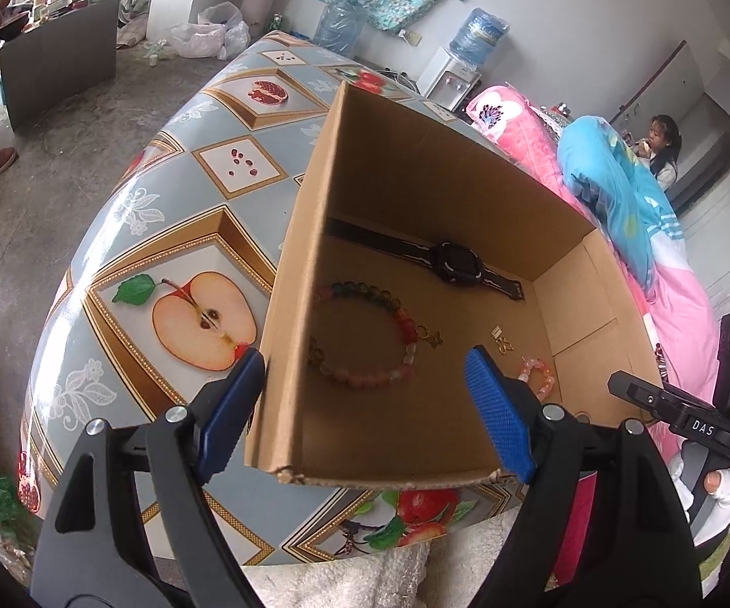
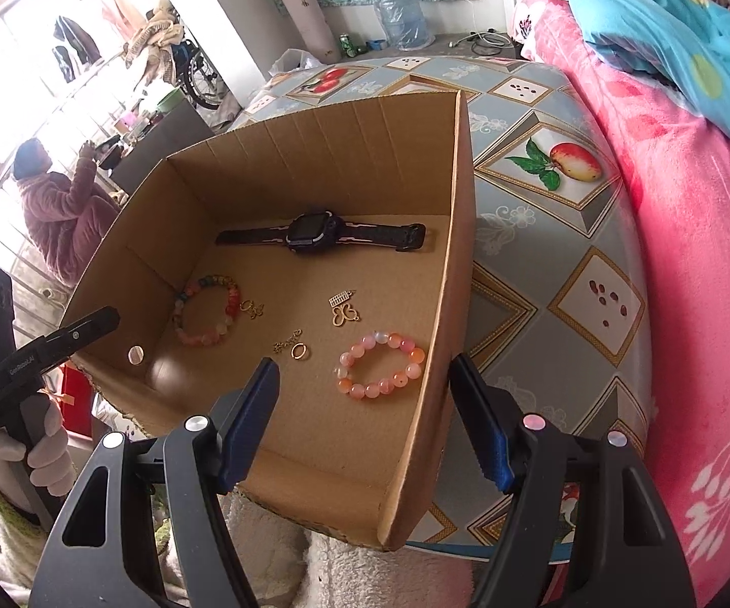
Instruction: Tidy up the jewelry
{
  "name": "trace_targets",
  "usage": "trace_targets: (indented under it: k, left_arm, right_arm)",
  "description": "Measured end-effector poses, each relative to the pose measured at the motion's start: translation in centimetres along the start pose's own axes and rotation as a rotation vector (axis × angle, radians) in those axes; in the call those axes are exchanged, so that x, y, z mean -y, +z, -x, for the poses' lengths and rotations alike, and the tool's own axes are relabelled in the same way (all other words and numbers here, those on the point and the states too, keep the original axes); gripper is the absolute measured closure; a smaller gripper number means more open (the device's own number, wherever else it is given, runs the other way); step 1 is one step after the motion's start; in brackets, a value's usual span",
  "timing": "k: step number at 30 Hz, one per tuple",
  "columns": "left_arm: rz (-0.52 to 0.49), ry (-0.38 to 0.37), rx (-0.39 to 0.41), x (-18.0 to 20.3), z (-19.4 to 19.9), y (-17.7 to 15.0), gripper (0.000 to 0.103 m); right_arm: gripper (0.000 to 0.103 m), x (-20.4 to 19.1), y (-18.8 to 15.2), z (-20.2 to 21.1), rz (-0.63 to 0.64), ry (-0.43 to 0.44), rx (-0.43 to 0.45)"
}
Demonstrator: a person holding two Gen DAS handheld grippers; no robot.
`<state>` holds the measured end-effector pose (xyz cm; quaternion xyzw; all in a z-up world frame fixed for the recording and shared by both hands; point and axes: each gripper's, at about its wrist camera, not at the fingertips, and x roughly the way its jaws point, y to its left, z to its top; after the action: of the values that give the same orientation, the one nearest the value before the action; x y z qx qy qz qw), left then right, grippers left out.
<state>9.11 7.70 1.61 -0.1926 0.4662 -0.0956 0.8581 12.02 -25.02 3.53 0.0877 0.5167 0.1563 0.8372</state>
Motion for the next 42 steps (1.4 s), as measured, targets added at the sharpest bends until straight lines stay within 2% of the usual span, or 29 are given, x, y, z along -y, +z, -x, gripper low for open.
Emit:
trace_targets:
  k: [8,19,30,33,37,42]
  left_arm:
    - [-0.002,-0.016,-0.026,-0.2,-0.1,-1.4,0.026]
    - [-0.024,0.005,-0.006,0.6,0.0,-2.3,0.026]
    - [-0.024,-0.01,0.01,0.7,0.3,-2.9,0.026]
    - [-0.036,0.002,0.041,0.7,0.9,-3.3,0.026]
    - [-0.088,0.071,0.125,1.2,2.7,-4.0,0.026]
    - [-0.137,0.123,0.242,1.7,5.7,-4.7,0.025]
  right_arm:
    - [0.034,0.1,-0.9,0.5,0.006,-0.022,0.019]
    - [0.034,0.4,-0.8,0.4,0.015,-0.033,0.04]
    - [0.034,0.2,-1.6,0.7,0.046,-0.063,0.071]
    - [0.034,0.1,-2.1,1.4,0.056,-0.076,0.1]
    - [0.034,0.2,-3.0,2.7,0.055,-0.113,0.145]
    - [0.027,1.1,-4.0,4.8,0.012,-0.123,0.198]
